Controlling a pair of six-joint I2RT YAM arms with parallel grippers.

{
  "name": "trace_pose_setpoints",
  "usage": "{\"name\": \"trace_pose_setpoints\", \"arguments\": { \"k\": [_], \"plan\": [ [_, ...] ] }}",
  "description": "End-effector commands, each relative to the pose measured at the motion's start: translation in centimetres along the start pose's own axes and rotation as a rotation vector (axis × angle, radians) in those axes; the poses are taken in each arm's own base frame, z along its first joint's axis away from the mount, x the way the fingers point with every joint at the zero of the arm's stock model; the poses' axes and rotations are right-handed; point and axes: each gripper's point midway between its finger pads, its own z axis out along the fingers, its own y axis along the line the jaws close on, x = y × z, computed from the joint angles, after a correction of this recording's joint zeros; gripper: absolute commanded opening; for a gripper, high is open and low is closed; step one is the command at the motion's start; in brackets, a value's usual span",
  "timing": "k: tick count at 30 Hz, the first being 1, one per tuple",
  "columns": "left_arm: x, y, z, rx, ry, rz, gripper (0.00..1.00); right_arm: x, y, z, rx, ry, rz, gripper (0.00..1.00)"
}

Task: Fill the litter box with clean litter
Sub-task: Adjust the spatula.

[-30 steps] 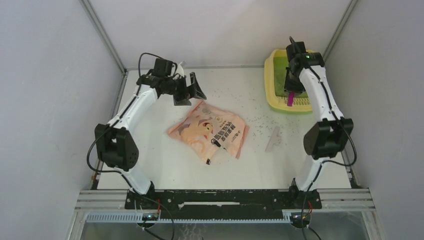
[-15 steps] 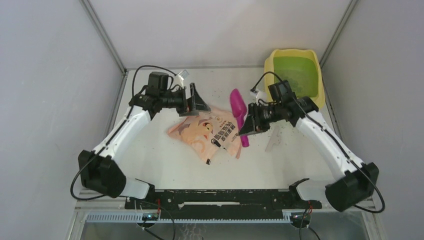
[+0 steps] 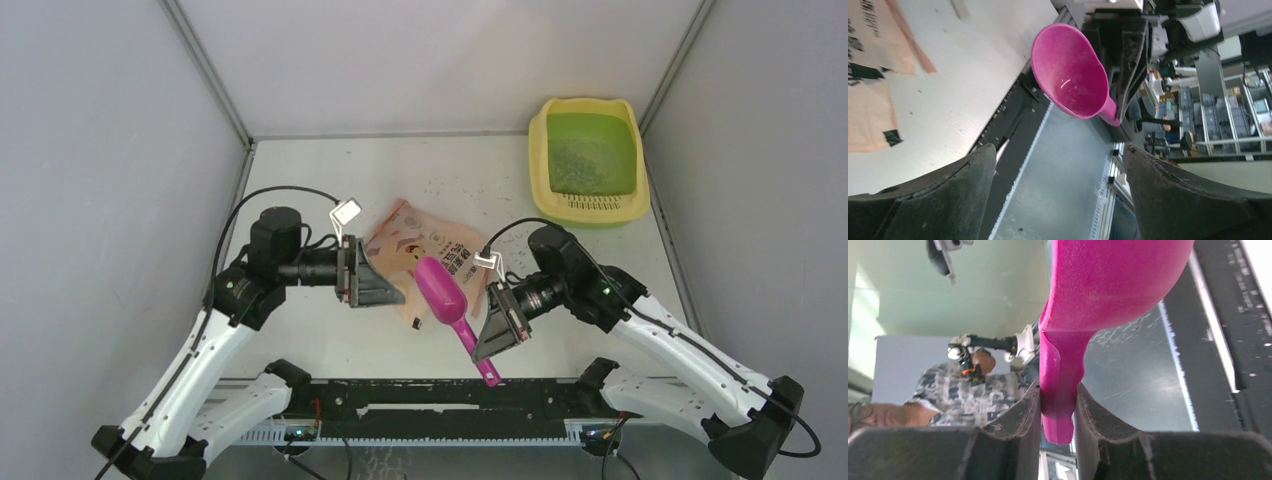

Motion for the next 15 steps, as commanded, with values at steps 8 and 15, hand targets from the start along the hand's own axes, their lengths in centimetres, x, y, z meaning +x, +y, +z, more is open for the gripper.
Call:
{"name": "trace_pose_setpoints", "arguments": {
  "k": [8,15],
  "plan": [
    [5.5,-0.4,0.1,0.029,0.150,-0.010,1.00,2.5,3.9,1.3,-0.169,0.169,-0.061,0.02],
    [5.3,-1.0,0.5,0.051,0.154,-0.003,0.98,4.0,3.3,3.0,-0.151,0.261,-0.042,0.02]
  ]
}}
